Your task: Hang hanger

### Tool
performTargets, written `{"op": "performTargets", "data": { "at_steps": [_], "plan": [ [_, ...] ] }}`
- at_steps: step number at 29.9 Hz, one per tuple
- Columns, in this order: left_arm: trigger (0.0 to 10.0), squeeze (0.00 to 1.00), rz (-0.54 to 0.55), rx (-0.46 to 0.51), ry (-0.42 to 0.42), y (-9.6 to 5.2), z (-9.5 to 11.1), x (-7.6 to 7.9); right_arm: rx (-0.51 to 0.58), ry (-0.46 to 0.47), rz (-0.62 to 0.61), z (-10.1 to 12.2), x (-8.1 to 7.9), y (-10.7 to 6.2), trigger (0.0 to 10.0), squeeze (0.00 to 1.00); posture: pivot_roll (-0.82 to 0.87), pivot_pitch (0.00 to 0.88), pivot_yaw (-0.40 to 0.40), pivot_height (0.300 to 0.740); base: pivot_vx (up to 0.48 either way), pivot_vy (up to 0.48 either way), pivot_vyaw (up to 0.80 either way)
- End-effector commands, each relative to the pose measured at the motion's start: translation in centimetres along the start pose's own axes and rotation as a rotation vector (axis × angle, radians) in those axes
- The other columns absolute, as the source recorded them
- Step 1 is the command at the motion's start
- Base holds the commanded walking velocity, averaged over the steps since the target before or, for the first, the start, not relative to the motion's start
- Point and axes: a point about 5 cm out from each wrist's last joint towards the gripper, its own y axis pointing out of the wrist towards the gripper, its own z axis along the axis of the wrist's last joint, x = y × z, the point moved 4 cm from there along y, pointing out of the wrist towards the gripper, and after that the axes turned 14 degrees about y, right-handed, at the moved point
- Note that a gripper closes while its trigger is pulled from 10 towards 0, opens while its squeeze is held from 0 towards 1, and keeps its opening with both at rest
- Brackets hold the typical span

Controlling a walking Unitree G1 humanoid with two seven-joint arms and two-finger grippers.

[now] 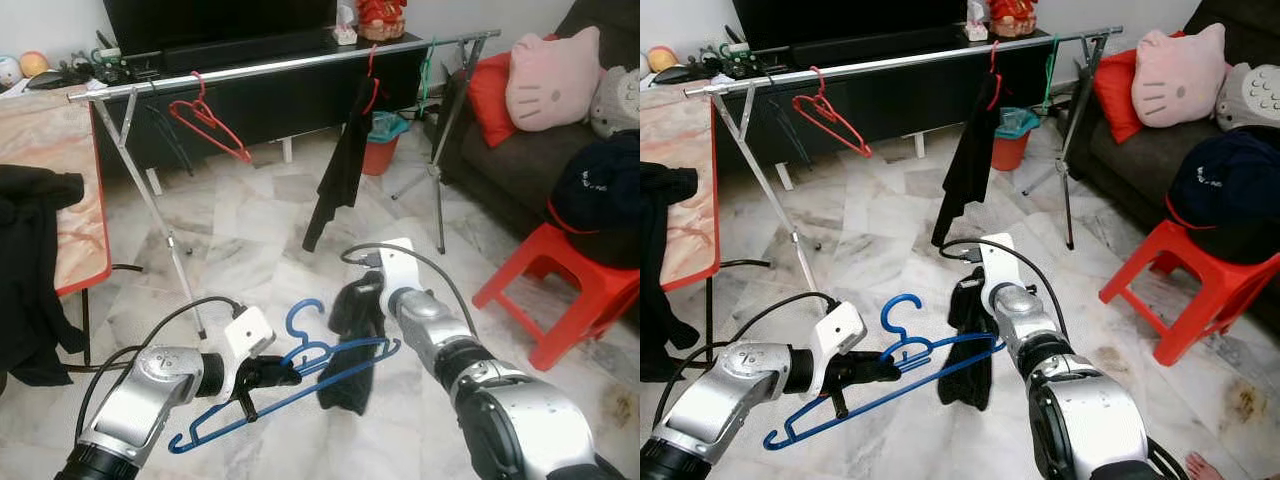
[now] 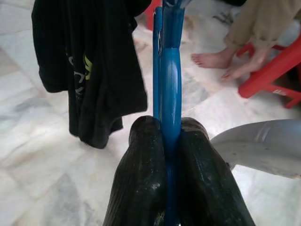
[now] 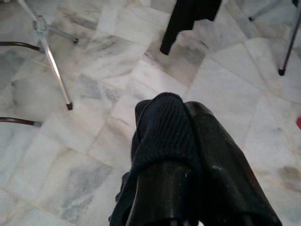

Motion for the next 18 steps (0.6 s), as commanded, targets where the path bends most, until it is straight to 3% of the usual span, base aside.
{"op": "performTargets", "data": {
  "at_steps": [1,4,18],
  "plan": [
    [10.0,0.0,0.013,-0.025,0.024,0.0,-0.2,-0.2,0.02,0.003,0.016,0.9,-0.4,0.0,10.0,0.0,0.11,0.0,-0.045,0.74,0.0,0.0,0.0],
    [10.0,0.0,0.041,-0.077,0.039,0.0,-1.1,-0.5,0.008,-0.018,0.023,0.4,-0.4,0.0,10.0,0.0,0.11,0.0,-0.042,0.74,0.0,0.0,0.0],
    [10.0,0.0,0.156,-0.097,0.046,-0.3,-1.3,-2.3,-0.013,-0.021,0.04,-0.6,0.0,-0.1,10.0,0.0,0.1,0.0,-0.044,0.74,0.0,0.0,0.0]
  ]
}}
